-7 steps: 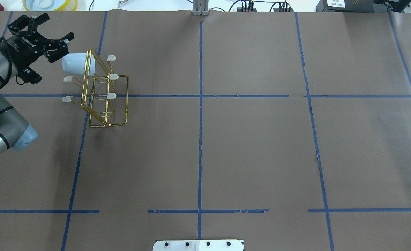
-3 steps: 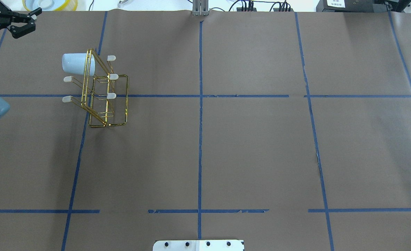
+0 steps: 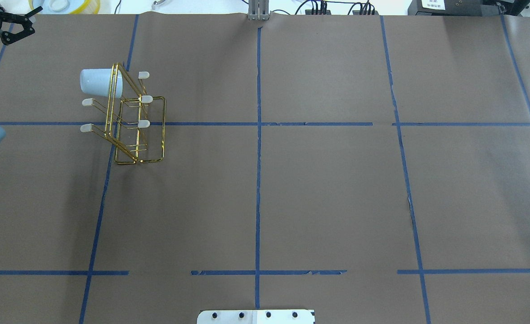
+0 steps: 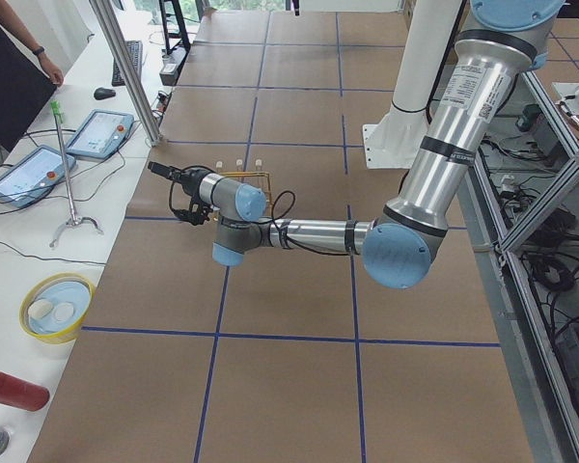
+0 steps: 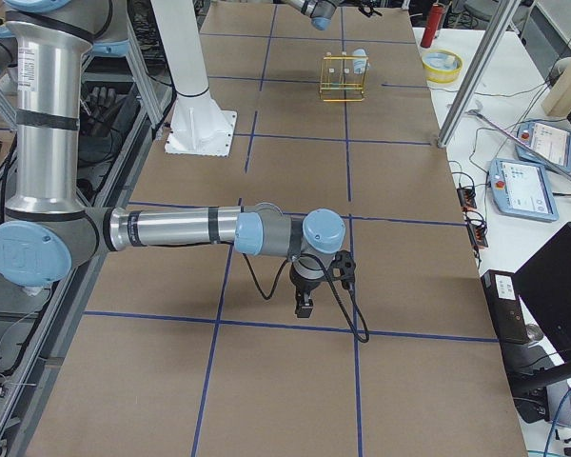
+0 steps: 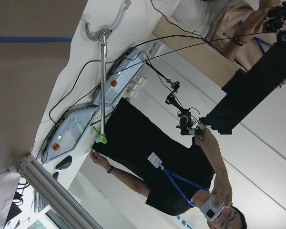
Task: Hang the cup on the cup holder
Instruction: 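Open the left gripper and pull it back away from the rack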
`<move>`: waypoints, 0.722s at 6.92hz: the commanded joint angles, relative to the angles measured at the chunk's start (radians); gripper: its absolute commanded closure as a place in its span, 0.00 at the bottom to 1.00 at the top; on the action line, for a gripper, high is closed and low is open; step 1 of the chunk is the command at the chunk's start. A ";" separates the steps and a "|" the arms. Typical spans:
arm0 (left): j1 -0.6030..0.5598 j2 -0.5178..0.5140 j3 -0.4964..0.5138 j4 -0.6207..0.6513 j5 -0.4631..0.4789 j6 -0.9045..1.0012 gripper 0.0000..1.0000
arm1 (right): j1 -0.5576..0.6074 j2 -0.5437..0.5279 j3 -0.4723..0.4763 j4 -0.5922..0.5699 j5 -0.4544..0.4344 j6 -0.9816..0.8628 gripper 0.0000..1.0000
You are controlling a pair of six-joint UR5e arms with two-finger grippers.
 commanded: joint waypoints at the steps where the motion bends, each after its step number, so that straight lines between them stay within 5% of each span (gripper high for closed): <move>1: -0.016 0.003 0.005 -0.002 -0.001 0.291 0.00 | 0.000 0.000 0.000 0.000 0.000 0.000 0.00; 5: -0.094 0.041 0.009 0.150 -0.006 1.064 0.00 | 0.000 0.000 0.000 0.000 0.000 0.000 0.00</move>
